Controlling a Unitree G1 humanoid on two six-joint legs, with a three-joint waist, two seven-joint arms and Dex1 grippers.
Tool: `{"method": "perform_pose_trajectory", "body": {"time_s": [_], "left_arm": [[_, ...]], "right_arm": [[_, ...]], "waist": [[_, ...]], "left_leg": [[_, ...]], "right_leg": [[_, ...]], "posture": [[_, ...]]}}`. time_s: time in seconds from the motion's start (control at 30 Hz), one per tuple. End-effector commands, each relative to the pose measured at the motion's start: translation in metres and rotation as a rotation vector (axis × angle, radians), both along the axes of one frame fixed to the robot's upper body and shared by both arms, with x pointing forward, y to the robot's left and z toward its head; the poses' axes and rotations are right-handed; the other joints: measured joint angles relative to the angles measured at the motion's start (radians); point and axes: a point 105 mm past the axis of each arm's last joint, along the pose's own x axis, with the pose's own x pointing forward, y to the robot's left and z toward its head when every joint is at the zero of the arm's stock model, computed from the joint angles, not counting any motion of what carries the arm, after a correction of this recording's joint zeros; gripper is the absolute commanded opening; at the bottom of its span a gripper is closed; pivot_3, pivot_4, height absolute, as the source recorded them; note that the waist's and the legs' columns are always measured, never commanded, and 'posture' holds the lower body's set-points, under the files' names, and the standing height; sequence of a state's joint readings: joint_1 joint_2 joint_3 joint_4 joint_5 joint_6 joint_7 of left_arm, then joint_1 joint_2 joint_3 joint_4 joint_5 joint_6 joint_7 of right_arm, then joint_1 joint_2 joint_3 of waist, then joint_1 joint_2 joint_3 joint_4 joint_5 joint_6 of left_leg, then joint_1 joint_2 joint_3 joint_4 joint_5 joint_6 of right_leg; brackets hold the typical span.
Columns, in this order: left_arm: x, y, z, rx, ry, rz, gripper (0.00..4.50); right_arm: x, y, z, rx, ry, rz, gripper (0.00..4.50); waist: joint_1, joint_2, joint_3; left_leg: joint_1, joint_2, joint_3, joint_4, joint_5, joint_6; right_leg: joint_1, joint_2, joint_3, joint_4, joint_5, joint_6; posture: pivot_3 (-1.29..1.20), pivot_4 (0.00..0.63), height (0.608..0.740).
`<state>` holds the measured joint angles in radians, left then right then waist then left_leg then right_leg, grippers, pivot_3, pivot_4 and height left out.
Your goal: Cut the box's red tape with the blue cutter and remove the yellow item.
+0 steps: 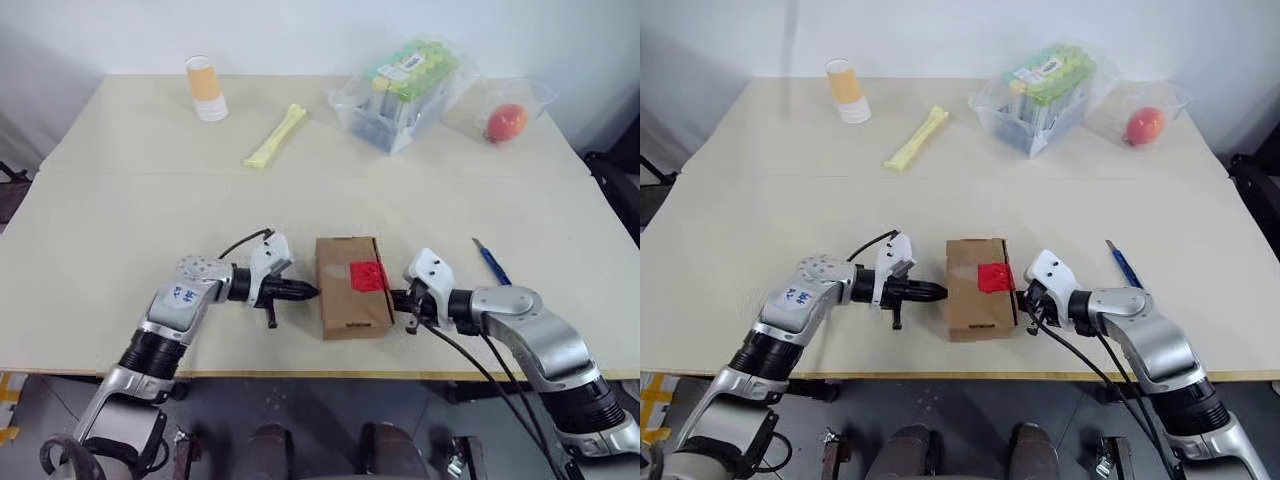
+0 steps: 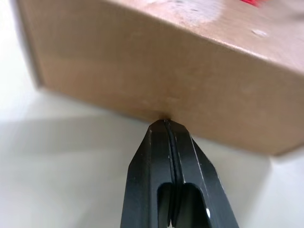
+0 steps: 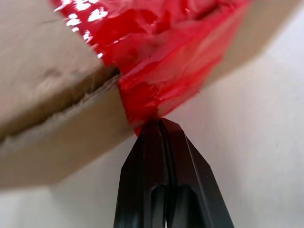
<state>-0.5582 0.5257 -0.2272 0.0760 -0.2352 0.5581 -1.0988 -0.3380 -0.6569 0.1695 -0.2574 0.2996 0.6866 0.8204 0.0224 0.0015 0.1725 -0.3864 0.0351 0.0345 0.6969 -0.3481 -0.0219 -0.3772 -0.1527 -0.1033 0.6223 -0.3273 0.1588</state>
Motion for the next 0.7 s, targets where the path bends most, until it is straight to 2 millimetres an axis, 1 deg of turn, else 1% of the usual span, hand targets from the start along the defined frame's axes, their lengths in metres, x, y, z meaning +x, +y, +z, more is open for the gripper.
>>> {"method": "perform_pose_trajectory", "body": {"time_s": [0.03,0.1,0.17,0.2,0.23,0.27,0.33,0.37,0.4,0.43,0.47,0.53,0.63,0.67,0.7], "left_arm": [[-0.007,0.004,0.004,0.029,-0.026,-0.032,0.00],[-0.004,0.016,0.004,0.103,-0.100,-0.029,0.00],[0.010,0.028,0.019,0.121,-0.159,0.031,0.00],[0.013,0.033,0.027,0.113,-0.171,0.043,0.00],[0.014,0.035,0.034,0.102,-0.174,0.038,0.00],[0.009,0.033,0.047,0.056,-0.157,-0.001,0.00],[-0.005,0.024,0.072,-0.053,-0.108,-0.114,0.00],[-0.010,0.019,0.081,-0.094,-0.099,-0.157,0.00],[-0.008,0.012,0.088,-0.127,-0.110,-0.169,0.00],[-0.005,0.005,0.092,-0.151,-0.122,-0.161,0.00],[0.002,-0.005,0.093,-0.163,-0.140,-0.145,0.00],[0.011,-0.018,0.085,-0.126,-0.169,-0.133,0.00],[0.020,-0.029,0.062,-0.009,-0.204,-0.121,0.00],[0.021,-0.032,0.058,0.005,-0.206,-0.115,0.00],[0.021,-0.035,0.056,0.007,-0.202,-0.114,0.00]], "right_arm": [[-0.002,-0.002,-0.003,-0.032,-0.007,-0.024,0.02],[-0.008,-0.007,0.002,-0.024,0.000,-0.033,0.02],[-0.016,-0.019,0.017,0.019,0.004,-0.066,0.02],[-0.020,-0.025,0.025,0.047,0.015,-0.079,0.29],[-0.024,-0.030,0.031,0.067,0.029,-0.086,0.39],[-0.027,-0.037,0.038,0.080,0.039,-0.108,0.60],[-0.027,-0.048,0.055,0.139,0.048,-0.166,1.23],[-0.027,-0.049,0.061,0.180,0.069,-0.183,1.56],[-0.026,-0.048,0.068,0.231,0.085,-0.194,1.98],[-0.024,-0.046,0.071,0.268,0.105,-0.200,2.24],[-0.022,-0.043,0.074,0.303,0.122,-0.199,2.50],[-0.015,-0.038,0.075,0.343,0.154,-0.224,3.24],[-0.008,-0.024,0.068,0.324,0.199,-0.220,4.25],[-0.007,-0.020,0.067,0.319,0.211,-0.210,4.44],[-0.005,-0.017,0.066,0.322,0.218,-0.208,4.44]], "waist": [[0.001,0.000,0.000],[0.002,0.000,0.000],[0.008,0.000,0.000],[0.008,-0.001,0.000],[0.009,-0.001,0.001],[0.010,-0.001,0.001],[0.005,-0.001,0.001],[0.004,-0.001,0.001],[0.003,-0.001,0.001],[0.003,-0.001,0.001],[0.003,-0.001,0.001],[0.003,-0.001,0.001],[0.001,-0.001,0.001],[0.001,-0.001,0.001],[0.000,-0.001,0.001]], "left_leg": [[0.000,0.000,0.000,0.000,0.000,0.000],[0.000,0.000,0.000,0.000,0.000,0.000],[0.000,0.000,0.000,0.000,0.000,0.000],[0.000,0.000,0.000,0.000,0.000,0.000],[-0.001,0.000,0.000,0.000,0.000,0.000],[-0.001,0.000,0.000,0.000,0.000,0.000],[-0.001,0.000,0.000,0.000,0.000,0.000],[-0.001,0.000,0.000,0.000,0.000,0.000],[-0.001,0.000,0.000,0.000,0.000,0.000],[0.000,0.000,0.000,0.000,0.000,0.000],[0.000,0.000,0.000,0.000,0.000,0.000],[0.000,0.000,0.000,0.000,0.000,0.000],[0.000,0.000,0.000,0.000,0.000,0.000],[0.000,0.000,0.000,-0.001,0.000,0.000],[0.000,0.000,0.000,-0.001,0.000,0.000]], "right_leg": [[0.000,0.000,0.000,0.000,0.000,0.000],[0.000,0.000,0.000,0.000,0.000,0.000],[0.000,0.000,0.000,0.000,0.000,0.000],[0.000,0.000,0.000,0.000,0.000,0.000],[0.000,0.000,0.000,-0.001,0.000,0.000],[0.000,0.000,0.000,-0.001,0.000,0.000],[0.000,0.000,0.000,-0.001,0.000,0.000],[0.000,0.000,0.000,0.000,0.000,0.000],[0.000,0.000,0.000,0.000,0.000,0.000],[0.000,0.000,0.000,0.000,0.000,0.000],[0.000,0.000,0.000,0.000,0.000,0.000],[0.001,0.000,0.000,0.000,0.000,0.000],[0.000,0.000,0.000,0.000,0.000,0.000],[-0.001,0.000,0.000,0.000,0.000,0.000],[-0.001,0.000,0.000,0.000,0.000,0.000]], "posture": [[0.00,0.150,0.740],[0.00,0.150,0.740],[0.00,0.150,0.740],[0.00,0.150,0.740],[0.00,0.150,0.740],[0.00,0.150,0.740],[0.00,0.150,0.740],[0.00,0.150,0.740],[0.00,0.150,0.740],[0.00,0.150,0.740],[0.00,0.150,0.740],[0.00,0.150,0.740],[0.00,0.150,0.740],[0.00,0.150,0.740],[0.00,0.150,0.740]]}}
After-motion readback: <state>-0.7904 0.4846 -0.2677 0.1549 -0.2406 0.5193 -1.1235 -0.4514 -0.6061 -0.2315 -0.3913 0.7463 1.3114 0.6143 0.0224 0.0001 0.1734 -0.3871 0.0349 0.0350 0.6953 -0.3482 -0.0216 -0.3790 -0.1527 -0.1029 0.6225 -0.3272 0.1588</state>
